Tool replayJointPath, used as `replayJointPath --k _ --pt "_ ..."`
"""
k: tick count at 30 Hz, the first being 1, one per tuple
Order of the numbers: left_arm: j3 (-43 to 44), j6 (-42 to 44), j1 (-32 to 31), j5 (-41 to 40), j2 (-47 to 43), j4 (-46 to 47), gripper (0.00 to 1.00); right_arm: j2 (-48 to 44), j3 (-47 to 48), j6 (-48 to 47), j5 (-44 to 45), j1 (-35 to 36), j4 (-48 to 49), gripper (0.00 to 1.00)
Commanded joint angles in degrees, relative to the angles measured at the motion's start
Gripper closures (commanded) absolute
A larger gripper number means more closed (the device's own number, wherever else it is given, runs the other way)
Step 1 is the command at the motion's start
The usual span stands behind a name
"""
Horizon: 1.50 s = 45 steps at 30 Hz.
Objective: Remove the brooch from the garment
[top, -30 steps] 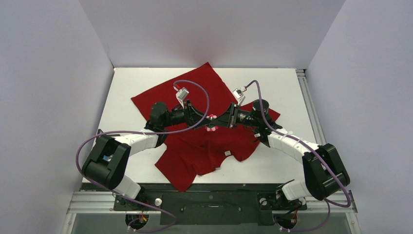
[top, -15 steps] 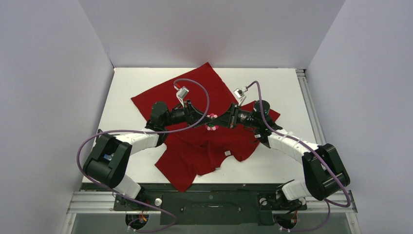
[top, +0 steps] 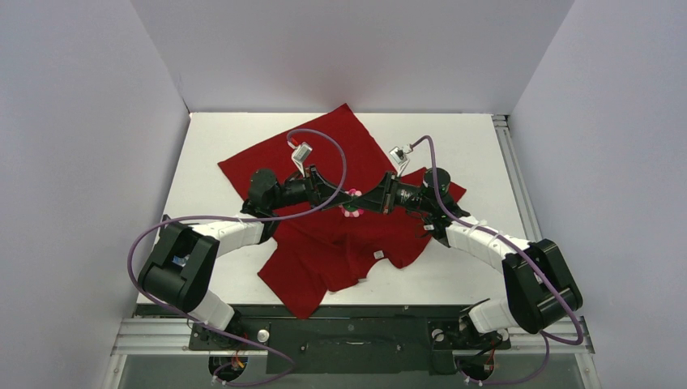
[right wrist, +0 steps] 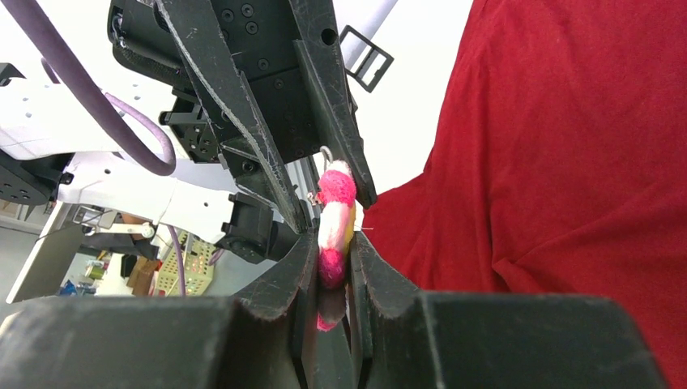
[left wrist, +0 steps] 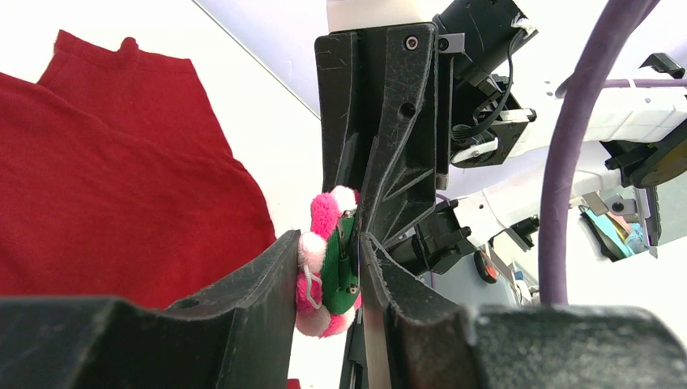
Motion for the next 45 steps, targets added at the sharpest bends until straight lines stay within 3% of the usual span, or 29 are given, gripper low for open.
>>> replayJointPath --k 1,13,38,45 --pt "0.51 0.75 0.36 0.63 -0.2 1.4 0.73 -2.29 0.21 -1.06 -1.59 0.33 5.69 1.0" --pt "1.67 1.46 -0.74 1.93 0.73 -0.48 0.79 -2.4 -0.43 -1.15 -2.82 0.5 9.34 1.0" --pt "3.89 4.07 -4.5 7.12 1.57 -3.09 0.79 -2.31 -0.11 -1.85 -4.34 0.85 9.47 1.0" --pt "4.02 2.07 -4.21 8.7 1.09 0.29 0.64 -1.97 0.08 -2.18 -4.01 0.49 8.23 1.0"
